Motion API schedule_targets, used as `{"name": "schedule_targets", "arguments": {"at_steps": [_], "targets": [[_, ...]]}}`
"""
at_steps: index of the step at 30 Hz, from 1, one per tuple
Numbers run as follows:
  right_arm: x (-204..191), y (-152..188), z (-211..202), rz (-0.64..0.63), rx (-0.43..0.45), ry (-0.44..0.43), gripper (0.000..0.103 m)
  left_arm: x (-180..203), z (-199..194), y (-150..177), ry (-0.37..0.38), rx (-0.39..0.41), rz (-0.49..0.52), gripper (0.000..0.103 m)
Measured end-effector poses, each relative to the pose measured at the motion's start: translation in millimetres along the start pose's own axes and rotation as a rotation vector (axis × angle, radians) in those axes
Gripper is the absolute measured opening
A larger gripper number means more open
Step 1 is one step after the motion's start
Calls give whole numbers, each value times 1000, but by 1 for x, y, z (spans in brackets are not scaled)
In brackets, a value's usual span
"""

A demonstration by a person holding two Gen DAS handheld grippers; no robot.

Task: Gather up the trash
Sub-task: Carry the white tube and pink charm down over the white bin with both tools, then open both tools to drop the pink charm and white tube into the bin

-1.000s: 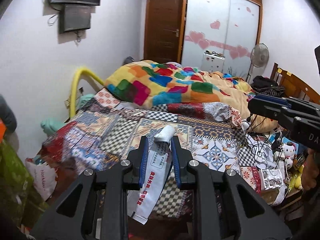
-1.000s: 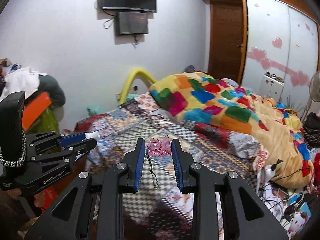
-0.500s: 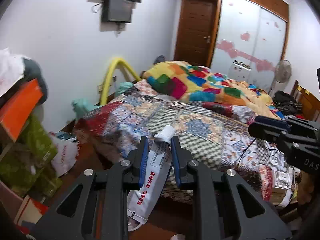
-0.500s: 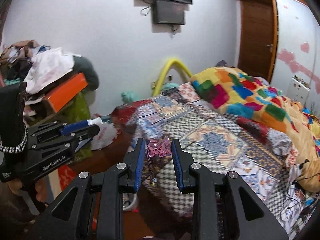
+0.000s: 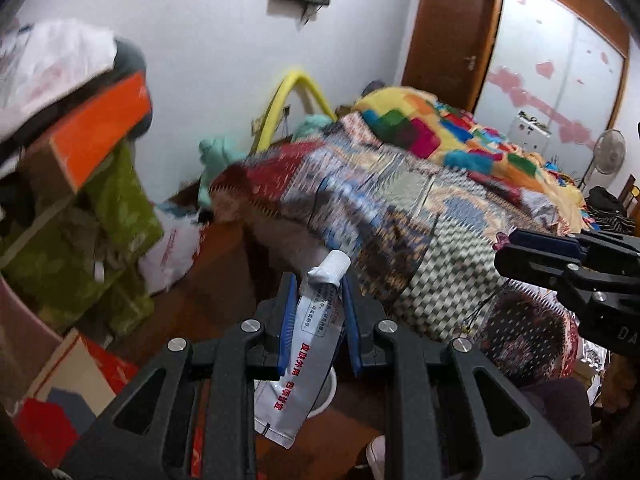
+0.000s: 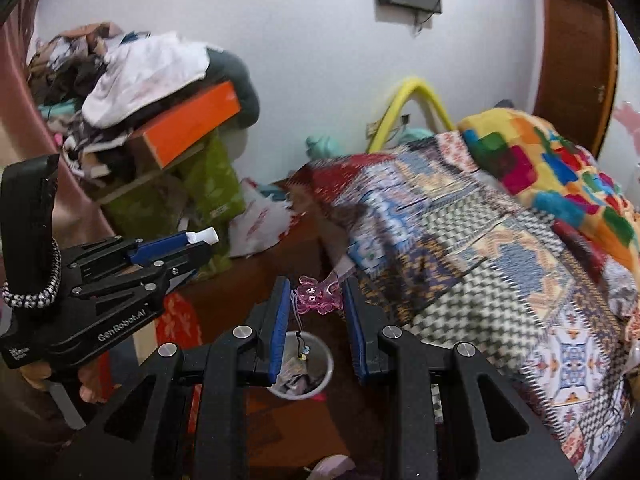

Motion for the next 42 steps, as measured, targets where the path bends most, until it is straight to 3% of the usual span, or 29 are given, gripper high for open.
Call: {"name": "schedule_targets", "arguments": {"at_steps": [14, 26, 30, 32, 33, 36, 42], "targets": [[-27, 55, 104, -7, -259, -60, 25, -45, 74, 94, 11, -234, -139, 22], [-29, 61, 160, 21, -386, -124, 27, -52, 126, 126, 61, -364, -210, 22], [-19, 58, 166, 17, -384, -97, 31, -47, 141, 125, 102, -386, -249, 22], [-14, 56, 166, 15, -375, -82, 40, -42, 149, 125, 122, -412, -256, 27], [-10, 55, 164, 17, -369, -75, 42, -42, 152, 125, 119, -423, -253, 32], [-2, 52, 158, 29, -343, -61, 44, -39, 157, 122, 92, -429, -227, 32], [13, 44, 129, 46, -275, -19, 44, -31, 135, 98, 82, -359, -178, 32]]}}
Point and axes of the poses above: each gripper's, at about its wrist camera, not at the fingertips, and z roughly the way its jaws point, x to its right, y to its underside, the point moved 10 cm from there along z, roughly the way its jaws point, and after that the axes turned 4 degrees about z, right-handed, at the moved point
